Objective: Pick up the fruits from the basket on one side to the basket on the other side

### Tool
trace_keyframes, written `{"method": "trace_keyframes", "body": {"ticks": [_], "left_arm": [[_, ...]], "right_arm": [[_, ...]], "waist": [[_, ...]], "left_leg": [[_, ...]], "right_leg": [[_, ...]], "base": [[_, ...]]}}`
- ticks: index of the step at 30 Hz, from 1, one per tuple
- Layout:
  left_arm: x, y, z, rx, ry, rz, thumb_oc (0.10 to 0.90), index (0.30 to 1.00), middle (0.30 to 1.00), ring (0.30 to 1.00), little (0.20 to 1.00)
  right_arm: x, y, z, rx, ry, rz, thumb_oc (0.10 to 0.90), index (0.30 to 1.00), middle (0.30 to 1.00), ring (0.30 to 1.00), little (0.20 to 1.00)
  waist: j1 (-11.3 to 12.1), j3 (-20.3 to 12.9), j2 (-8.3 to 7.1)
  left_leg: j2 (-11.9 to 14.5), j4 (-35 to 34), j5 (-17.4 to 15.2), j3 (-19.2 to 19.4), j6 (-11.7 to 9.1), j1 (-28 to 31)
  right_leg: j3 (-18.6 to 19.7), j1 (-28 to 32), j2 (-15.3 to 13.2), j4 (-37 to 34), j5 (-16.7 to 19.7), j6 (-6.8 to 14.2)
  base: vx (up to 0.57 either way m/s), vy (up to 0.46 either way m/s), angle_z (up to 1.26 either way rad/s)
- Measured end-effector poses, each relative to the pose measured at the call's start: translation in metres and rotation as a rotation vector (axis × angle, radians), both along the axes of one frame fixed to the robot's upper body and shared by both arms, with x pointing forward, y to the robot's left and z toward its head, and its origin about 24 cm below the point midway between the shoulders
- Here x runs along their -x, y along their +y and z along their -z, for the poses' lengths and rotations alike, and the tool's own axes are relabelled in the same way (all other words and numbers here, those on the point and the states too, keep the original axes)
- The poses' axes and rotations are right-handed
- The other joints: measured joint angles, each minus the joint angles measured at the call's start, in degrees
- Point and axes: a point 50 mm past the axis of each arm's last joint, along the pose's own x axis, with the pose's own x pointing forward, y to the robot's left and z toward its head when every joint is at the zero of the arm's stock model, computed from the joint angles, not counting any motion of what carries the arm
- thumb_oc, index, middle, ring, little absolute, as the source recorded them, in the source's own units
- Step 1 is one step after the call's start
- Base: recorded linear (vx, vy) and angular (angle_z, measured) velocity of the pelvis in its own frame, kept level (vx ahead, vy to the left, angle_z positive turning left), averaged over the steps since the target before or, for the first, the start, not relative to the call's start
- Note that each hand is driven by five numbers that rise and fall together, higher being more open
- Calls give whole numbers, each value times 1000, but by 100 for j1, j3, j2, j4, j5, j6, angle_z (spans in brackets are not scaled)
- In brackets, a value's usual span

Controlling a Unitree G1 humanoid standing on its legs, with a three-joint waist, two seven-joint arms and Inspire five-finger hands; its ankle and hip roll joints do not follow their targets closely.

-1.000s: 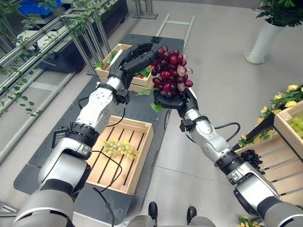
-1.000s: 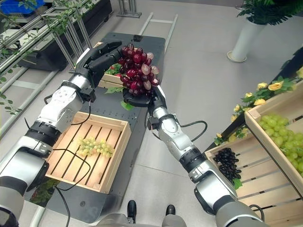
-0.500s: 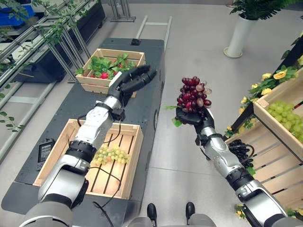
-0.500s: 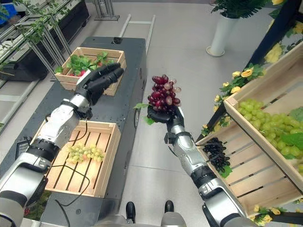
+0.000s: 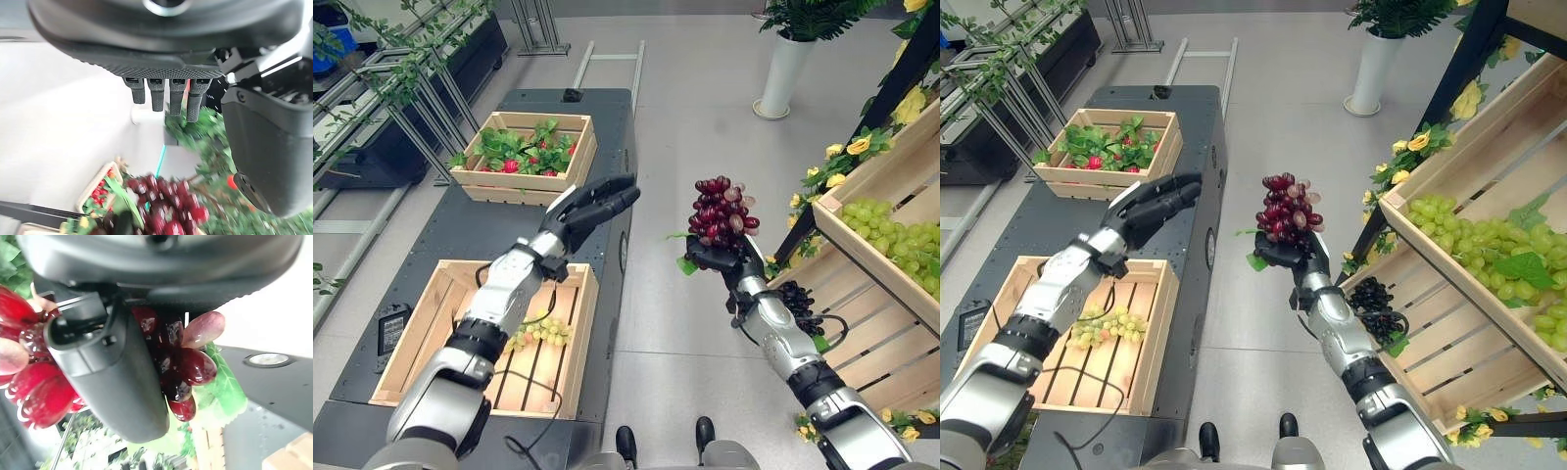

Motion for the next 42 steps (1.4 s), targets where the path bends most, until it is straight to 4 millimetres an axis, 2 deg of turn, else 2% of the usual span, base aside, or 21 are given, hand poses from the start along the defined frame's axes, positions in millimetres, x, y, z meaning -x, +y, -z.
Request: {"method": "trace_keyframes", "body": {"ticks": [3, 5, 9, 12, 16, 22, 26, 29, 33, 36, 39, 42], "left_arm": [[20, 17, 41, 26, 118, -164, 800, 900, 900, 900, 900], [30, 24, 58, 46, 171, -222, 800, 900, 900, 900, 900], [63, 30, 98, 168, 275, -389, 800, 900, 900, 900, 900], [78, 25, 118, 222, 310, -487, 800, 900, 900, 900, 900], [89, 20, 128, 232, 319, -518, 800, 900, 900, 900, 900], [89, 18, 124, 99, 254, -540, 800, 900, 900, 900, 900], [88, 14, 124, 40, 246, -535, 800, 900, 900, 900, 900], [85, 9, 116, -11, 196, -509, 800, 900, 900, 900, 900], [77, 7, 103, -23, 130, -498, 800, 900, 900, 900, 900], [58, 2, 84, -28, 57, -493, 800, 900, 900, 900, 900], [32, -3, 52, -21, -51, -474, 800, 900, 900, 900, 900], [18, -8, 33, 1, -108, -469, 800, 900, 900, 900, 900]], "right_arm": [[18, -16, 27, -7, 89, 50, 400, 300, 300, 300, 300], [28, -23, 39, -6, 135, 69, 400, 300, 300, 300, 300], [63, -36, 76, -13, 267, 118, 400, 300, 300, 300, 300], [82, -41, 91, -7, 331, 138, 400, 300, 300, 300, 300], [92, -44, 97, -9, 360, 152, 400, 300, 300, 300, 300], [98, -67, 97, -34, 355, 264, 400, 300, 300, 300, 300], [99, -74, 96, -38, 347, 301, 400, 300, 300, 300, 300], [99, -78, 94, -36, 323, 319, 400, 300, 300, 300, 300], [91, -82, 87, -23, 289, 330, 400, 300, 300, 300, 300], [70, -88, 68, -17, 221, 359, 400, 300, 300, 300, 300], [32, -94, 34, -9, 104, 385, 400, 300, 300, 300, 300], [10, -93, 9, -14, 10, 407, 400, 300, 300, 300, 300]], "waist": [[-4, -24, -37], [-2, -31, -51], [19, -117, -98], [3, -190, -154], [-70, -269, -266], [-95, -298, -308], [-114, -288, -324], [-111, -244, -349], [-102, 181, -365], [-106, 715, -337], [-105, 1409, -320], [-118, 1612, -273]], "left_leg": [[1, 0, -4, 6, -1, -1], [1, -1, -4, 16, -2, -1], [4, -1, -45, 111, -16, -10], [-2, -2, -53, 193, 1, -59], [7, -4, -77, 276, -20, -95], [-1, -2, -77, 461, 31, -186], [-8, 0, -78, 518, 35, -229], [-2, -1, -57, 532, 7, -432], [19, 3, -14, 603, -4, -534], [17, 331, -25, 611, 38, -1005], [150, 1276, -378, 603, 54, -1628], [310, 2312, -855, 398, 9, -2280]], "right_leg": [[10, -12, 0, -2, 2, 3], [14, -21, 1, -3, 3, 5], [67, -100, 2, -7, 5, 9], [163, -186, 1, -5, 28, 18], [203, -260, 3, -22, 34, 23], [307, -421, 0, 5, 147, 28], [317, -487, 0, 14, 178, 25], [329, -712, -5, 36, 205, 26], [334, -867, -8, 76, 233, 31], [342, -1309, -13, 320, 271, 0], [304, -1776, 7, 862, 209, -98], [236, -2322, 78, 1553, -31, -181]], "base": [[0, 0, 0], [50, -5, -2], [27, -3, -12], [-17, 0, -16], [9, 11, -12], [12, 13, -14], [-68, 11, -9], [-55, -7, -5], [-115, -16, -9], [-246, -17, -2], [-149, -13, -9], [-101, -16, -18]]}}
